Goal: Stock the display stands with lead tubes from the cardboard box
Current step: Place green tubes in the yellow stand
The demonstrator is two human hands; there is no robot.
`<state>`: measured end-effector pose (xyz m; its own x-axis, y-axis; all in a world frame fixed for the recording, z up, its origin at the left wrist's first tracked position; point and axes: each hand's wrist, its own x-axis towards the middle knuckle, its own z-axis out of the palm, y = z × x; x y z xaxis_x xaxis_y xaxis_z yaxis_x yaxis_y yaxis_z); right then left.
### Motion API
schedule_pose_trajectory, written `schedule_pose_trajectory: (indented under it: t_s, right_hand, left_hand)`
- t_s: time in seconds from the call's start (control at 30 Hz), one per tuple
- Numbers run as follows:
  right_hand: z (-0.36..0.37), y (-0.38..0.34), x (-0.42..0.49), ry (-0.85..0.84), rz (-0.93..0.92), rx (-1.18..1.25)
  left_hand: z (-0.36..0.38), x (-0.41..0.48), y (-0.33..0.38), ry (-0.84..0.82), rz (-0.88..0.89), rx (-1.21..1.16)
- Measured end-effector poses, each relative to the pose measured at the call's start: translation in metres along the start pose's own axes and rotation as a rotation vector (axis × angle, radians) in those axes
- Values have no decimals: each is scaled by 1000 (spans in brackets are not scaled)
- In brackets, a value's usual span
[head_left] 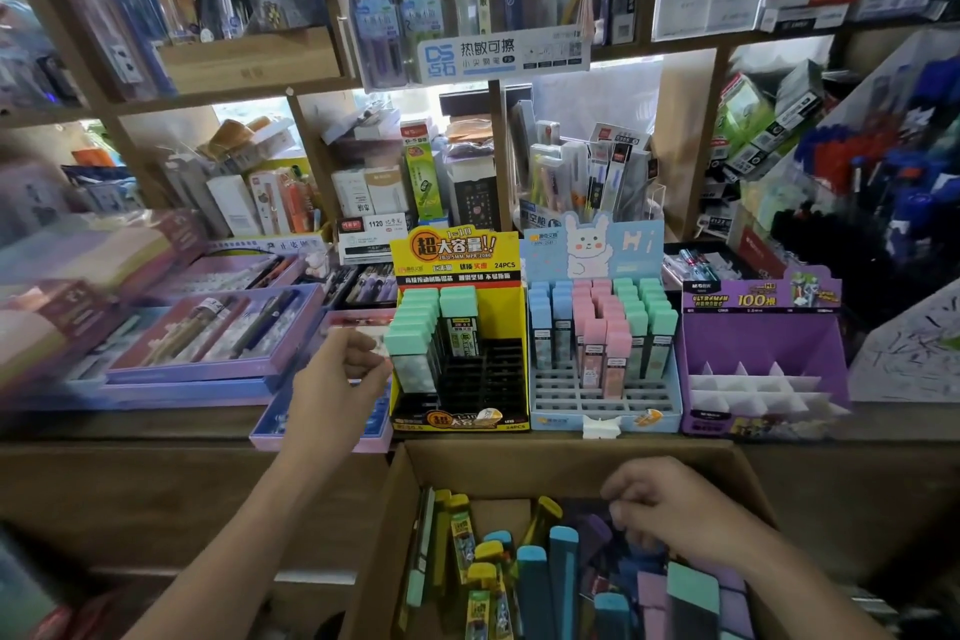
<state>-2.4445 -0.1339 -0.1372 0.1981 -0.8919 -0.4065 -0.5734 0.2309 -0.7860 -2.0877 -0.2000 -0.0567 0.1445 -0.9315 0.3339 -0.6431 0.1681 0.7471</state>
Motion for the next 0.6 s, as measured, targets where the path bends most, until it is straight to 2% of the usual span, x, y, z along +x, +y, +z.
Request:
schedule_pose_trajectory:
  t_s: [0.07, 0.2, 0.37, 0.5, 0.6]
  right_hand:
    - [5, -9, -2, -9, -47, 4]
    - [23, -38, -4, -146, -110, -39]
    - [69, -74, 3, -294, -68, 82]
    - [121, -91, 22, -245, 45, 178]
    - [154, -102, 35, -201, 137, 208]
  left_hand:
    - [1, -23, -4, -8, -35, -53]
    - [2, -72, -16, -30, -173, -154]
    - [13, -125, -38, 2, -285, -162]
    - [12, -133, -50, -79, -304, -146]
    - [13, -137, -56, -118, -395, -182]
